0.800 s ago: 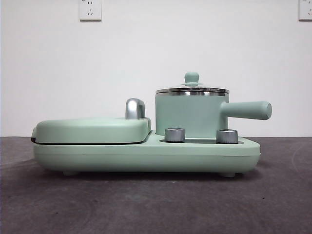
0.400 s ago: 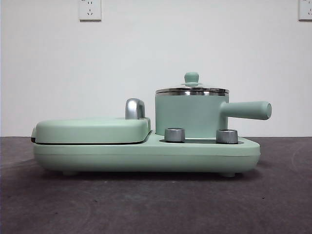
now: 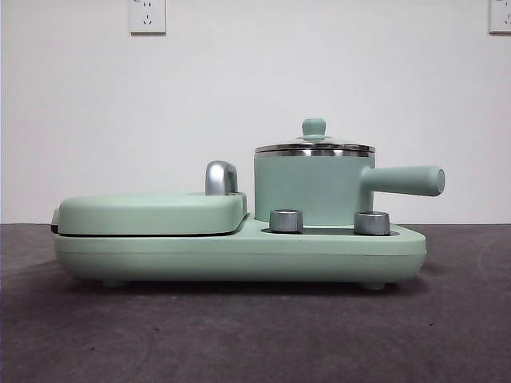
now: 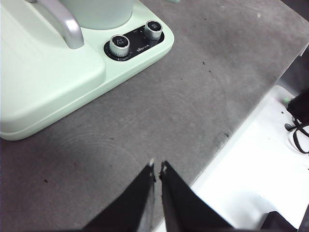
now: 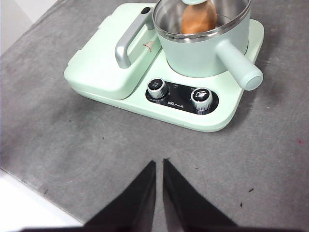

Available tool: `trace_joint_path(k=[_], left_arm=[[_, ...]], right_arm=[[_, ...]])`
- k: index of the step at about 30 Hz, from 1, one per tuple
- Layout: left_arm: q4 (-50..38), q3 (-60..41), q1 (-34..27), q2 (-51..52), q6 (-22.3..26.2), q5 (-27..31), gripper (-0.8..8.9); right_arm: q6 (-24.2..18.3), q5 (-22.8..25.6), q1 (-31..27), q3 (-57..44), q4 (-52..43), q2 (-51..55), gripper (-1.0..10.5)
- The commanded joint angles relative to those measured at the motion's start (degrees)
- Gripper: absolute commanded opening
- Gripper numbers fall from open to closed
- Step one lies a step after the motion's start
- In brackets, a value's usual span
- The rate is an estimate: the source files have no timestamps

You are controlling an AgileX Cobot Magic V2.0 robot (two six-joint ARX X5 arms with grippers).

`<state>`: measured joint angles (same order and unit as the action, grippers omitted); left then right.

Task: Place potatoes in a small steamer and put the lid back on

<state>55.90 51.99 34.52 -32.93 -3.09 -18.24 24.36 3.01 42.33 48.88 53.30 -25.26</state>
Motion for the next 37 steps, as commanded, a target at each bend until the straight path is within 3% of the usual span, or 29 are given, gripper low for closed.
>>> trace_joint_path(k=[1, 8, 12, 19, 24, 27, 37], left_arm=[[-0.46, 0.35, 0.42, -0.26, -0.39, -0.20, 0.24], [-1.81, -0.50, -0.04, 0.48, -0.39, -0.22, 0.24], [-2.84, -2.69, -5.07, 3.45, 0.15, -0.22, 0.24], [-20.70, -20.55, -22.82, 16.20, 3.06, -0.22, 0.24], [-36.76, -36.74, -30.82, 25.94, 3.08, -0.22, 0.24], [-41.92, -43.41, -32.41, 30.56, 2.86, 0.42, 0.24], [-42.21, -49.27, -32.68, 32.76, 0.66, 13.14, 0.24]], right_arm=[[0.48, 0.02, 0.46, 0.20, -0.59, -0.07, 0.2], [0.48, 0.04, 0.46, 0.20, -0.59, -0.07, 0.2], [0.48, 0.04, 0.46, 0.20, -0.59, -0.07, 0.2], [0.48, 0.00, 0.46, 0.20, -0.59, -0.07, 0.2], [0.48, 0.04, 0.46, 0.20, -0.61, -0.07, 0.2], [0.48, 0.00, 0.46, 0.20, -0.59, -0.07, 0.2], [0.48, 0.02, 0.46, 0.20, -0.61, -0.07, 0.2]])
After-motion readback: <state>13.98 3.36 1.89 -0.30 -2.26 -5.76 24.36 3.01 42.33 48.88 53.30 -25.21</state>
